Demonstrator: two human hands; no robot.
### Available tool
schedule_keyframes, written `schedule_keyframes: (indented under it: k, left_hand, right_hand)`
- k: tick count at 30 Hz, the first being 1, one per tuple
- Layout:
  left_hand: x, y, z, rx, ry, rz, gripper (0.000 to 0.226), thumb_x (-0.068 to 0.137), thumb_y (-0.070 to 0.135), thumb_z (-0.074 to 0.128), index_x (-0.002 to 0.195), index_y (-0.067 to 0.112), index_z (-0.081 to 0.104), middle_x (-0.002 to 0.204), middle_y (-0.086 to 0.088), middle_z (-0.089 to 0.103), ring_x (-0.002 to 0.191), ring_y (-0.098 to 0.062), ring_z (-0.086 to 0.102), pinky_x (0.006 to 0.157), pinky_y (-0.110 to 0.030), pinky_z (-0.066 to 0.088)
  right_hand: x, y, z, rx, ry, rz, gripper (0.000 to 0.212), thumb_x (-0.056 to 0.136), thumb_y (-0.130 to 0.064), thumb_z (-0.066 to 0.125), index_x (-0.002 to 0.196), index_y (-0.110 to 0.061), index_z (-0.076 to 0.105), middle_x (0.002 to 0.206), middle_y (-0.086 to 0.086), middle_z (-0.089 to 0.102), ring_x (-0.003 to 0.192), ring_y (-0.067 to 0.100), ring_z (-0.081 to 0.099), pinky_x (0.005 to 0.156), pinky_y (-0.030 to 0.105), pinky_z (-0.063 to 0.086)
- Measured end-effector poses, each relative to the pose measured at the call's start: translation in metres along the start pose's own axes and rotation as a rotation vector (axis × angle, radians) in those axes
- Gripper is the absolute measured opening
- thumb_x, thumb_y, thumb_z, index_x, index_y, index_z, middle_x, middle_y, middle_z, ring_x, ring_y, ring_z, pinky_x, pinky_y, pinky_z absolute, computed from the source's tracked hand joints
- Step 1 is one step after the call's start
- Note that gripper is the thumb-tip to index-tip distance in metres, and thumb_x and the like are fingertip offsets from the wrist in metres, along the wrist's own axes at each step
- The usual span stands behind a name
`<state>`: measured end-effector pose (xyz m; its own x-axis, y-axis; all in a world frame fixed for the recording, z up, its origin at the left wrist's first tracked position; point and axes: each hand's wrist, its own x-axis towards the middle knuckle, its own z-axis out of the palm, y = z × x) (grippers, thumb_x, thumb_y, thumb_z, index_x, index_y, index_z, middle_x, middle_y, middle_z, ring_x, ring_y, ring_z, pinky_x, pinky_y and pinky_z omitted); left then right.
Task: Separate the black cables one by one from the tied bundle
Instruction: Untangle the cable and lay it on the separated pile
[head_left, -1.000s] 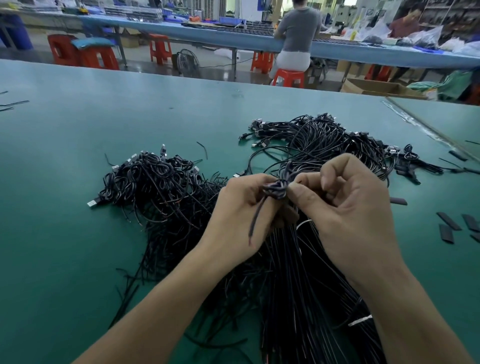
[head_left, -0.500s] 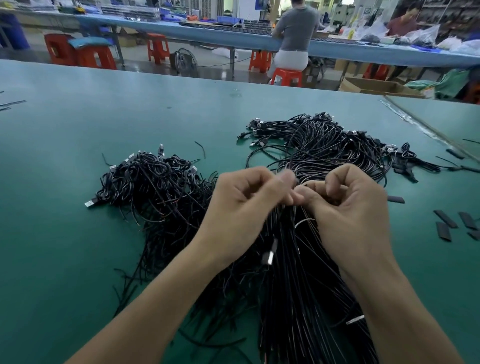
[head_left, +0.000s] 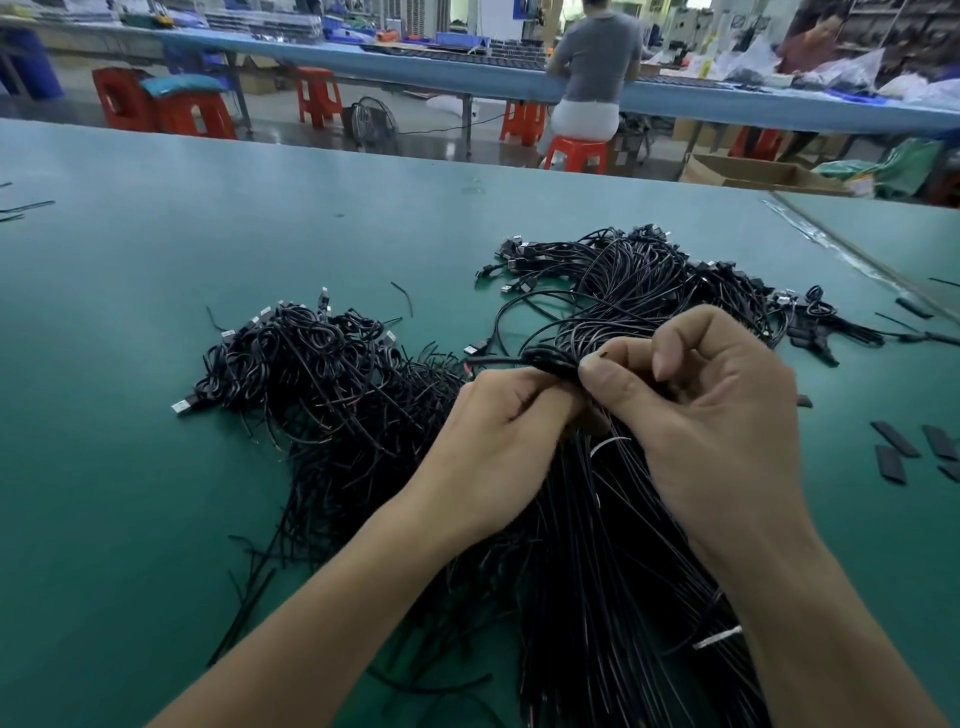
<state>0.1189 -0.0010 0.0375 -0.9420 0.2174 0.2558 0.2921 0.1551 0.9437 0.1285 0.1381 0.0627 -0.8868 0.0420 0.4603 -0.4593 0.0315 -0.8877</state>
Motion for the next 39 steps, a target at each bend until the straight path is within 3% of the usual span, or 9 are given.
schedule_keyframes:
  k: [7, 15, 21, 23, 26, 31, 35, 37, 39]
  left_hand:
    - [-0.002, 0.012, -0.004, -0.398, -0.253, -0.215, 0.022, 0.087, 0.017, 0.050, 0.077, 0.014, 0.070, 0.068, -0.004, 0.071, 0.057, -0.014, 0.059, 0.054, -0.022, 0.048]
    - [-0.002, 0.007, 0.000, -0.406, -0.051, -0.177, 0.026, 0.103, 0.023, 0.051, 0.087, 0.010, 0.066, 0.063, 0.000, 0.067, 0.051, -0.010, 0.059, 0.047, -0.020, 0.047]
    - [0.004, 0.009, -0.013, -0.647, 0.102, -0.216, 0.028, 0.087, 0.030, 0.058, 0.072, 0.011, 0.073, 0.064, -0.007, 0.068, 0.049, -0.013, 0.061, 0.046, -0.021, 0.051]
    - [0.006, 0.010, -0.019, -0.606, 0.111, -0.204, 0.024, 0.095, 0.023, 0.056, 0.083, 0.013, 0.074, 0.071, -0.002, 0.071, 0.058, -0.012, 0.064, 0.051, -0.020, 0.051]
    - [0.009, 0.009, -0.028, -0.349, 0.126, -0.155, 0.025, 0.105, 0.013, 0.047, 0.096, 0.019, 0.070, 0.078, 0.007, 0.074, 0.066, -0.005, 0.066, 0.054, -0.015, 0.047]
    - [0.009, 0.008, -0.032, -0.217, 0.157, -0.063, 0.027, 0.103, 0.012, 0.052, 0.093, 0.028, 0.071, 0.076, -0.006, 0.056, 0.048, -0.004, 0.040, 0.044, -0.016, 0.034]
    - [0.007, 0.009, -0.029, -0.259, 0.097, -0.003, 0.018, 0.092, 0.018, 0.068, 0.081, 0.030, 0.075, 0.068, 0.000, 0.064, 0.042, -0.002, 0.044, 0.040, -0.013, 0.035]
    - [0.007, 0.010, -0.029, -0.251, 0.037, 0.035, 0.006, 0.082, 0.024, 0.079, 0.079, 0.027, 0.075, 0.068, 0.003, 0.066, 0.052, -0.005, 0.053, 0.052, -0.014, 0.042]
    - [0.006, 0.007, -0.032, -0.213, -0.004, 0.026, 0.016, 0.070, 0.032, 0.086, 0.080, 0.027, 0.075, 0.072, 0.001, 0.061, 0.068, -0.016, 0.055, 0.070, -0.025, 0.043]
  right_hand:
    - [-0.004, -0.006, 0.006, 0.046, -0.021, -0.016, 0.048, 0.083, 0.007, 0.072, 0.068, -0.025, 0.039, 0.077, 0.011, 0.069, 0.061, 0.019, 0.062, 0.048, 0.027, 0.051]
    - [-0.006, -0.010, 0.013, 0.118, -0.063, -0.011, 0.046, 0.084, 0.016, 0.065, 0.072, -0.016, 0.033, 0.073, 0.020, 0.061, 0.053, 0.019, 0.054, 0.044, 0.022, 0.047]
    - [-0.006, -0.009, 0.015, 0.100, -0.102, -0.042, 0.044, 0.081, 0.017, 0.062, 0.071, -0.011, 0.030, 0.071, 0.023, 0.057, 0.064, 0.018, 0.065, 0.057, 0.027, 0.057]
    - [-0.006, -0.006, 0.013, 0.002, -0.090, -0.035, 0.044, 0.081, 0.015, 0.067, 0.069, -0.012, 0.034, 0.072, 0.022, 0.060, 0.072, 0.026, 0.070, 0.064, 0.035, 0.060]
    - [-0.007, -0.002, 0.013, -0.063, -0.102, -0.033, 0.047, 0.080, 0.015, 0.070, 0.068, -0.012, 0.033, 0.071, 0.017, 0.061, 0.071, 0.011, 0.069, 0.067, 0.021, 0.057]
    - [-0.008, 0.006, 0.010, -0.175, -0.143, 0.010, 0.043, 0.077, 0.004, 0.076, 0.069, -0.010, 0.036, 0.072, 0.015, 0.063, 0.076, 0.009, 0.070, 0.069, 0.029, 0.058]
    - [-0.006, 0.010, 0.008, -0.294, -0.138, 0.016, 0.041, 0.075, 0.001, 0.081, 0.066, -0.012, 0.043, 0.059, -0.003, 0.055, 0.057, 0.003, 0.054, 0.053, 0.028, 0.045]
    - [-0.006, 0.009, 0.007, -0.318, -0.139, 0.015, 0.033, 0.073, -0.007, 0.080, 0.066, -0.011, 0.048, 0.058, 0.000, 0.052, 0.055, 0.017, 0.044, 0.050, 0.038, 0.041]
    - [-0.006, 0.008, 0.006, -0.319, -0.128, -0.009, 0.032, 0.070, -0.012, 0.073, 0.060, -0.016, 0.044, 0.055, -0.006, 0.050, 0.053, 0.005, 0.045, 0.048, 0.028, 0.039]
